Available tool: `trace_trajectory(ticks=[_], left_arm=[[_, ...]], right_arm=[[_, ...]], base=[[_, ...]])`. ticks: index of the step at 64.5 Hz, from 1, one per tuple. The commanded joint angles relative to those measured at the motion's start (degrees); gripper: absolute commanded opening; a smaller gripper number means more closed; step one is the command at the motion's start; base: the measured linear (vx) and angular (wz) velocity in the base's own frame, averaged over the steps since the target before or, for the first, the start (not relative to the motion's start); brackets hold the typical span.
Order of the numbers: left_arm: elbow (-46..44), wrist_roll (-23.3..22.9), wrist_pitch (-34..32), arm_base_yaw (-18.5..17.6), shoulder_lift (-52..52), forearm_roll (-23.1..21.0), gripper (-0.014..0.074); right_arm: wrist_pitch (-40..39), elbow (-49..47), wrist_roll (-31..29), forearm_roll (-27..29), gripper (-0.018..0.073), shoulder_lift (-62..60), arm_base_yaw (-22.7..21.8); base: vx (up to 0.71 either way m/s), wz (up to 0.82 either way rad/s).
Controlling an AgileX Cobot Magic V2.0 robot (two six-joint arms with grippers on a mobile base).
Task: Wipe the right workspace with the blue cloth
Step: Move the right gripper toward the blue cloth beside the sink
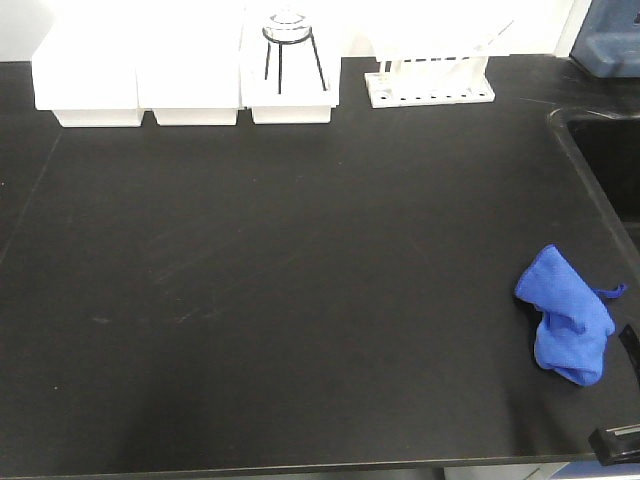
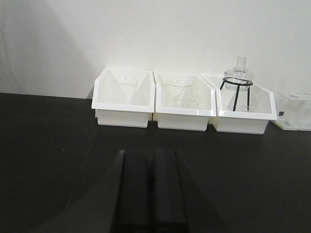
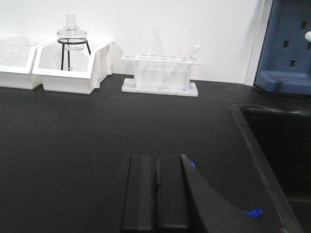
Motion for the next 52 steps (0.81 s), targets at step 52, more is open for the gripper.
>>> trace_trajectory(ticks=[52], left_arm=[[1.4,-0.4,-4.5,0.0,-0.5,-0.1,-0.0006]], right_arm=[[-4.4,0.7,-0.2,0.0,-0.0008,0.0,-0.3]], base=[[0.0,0.0]])
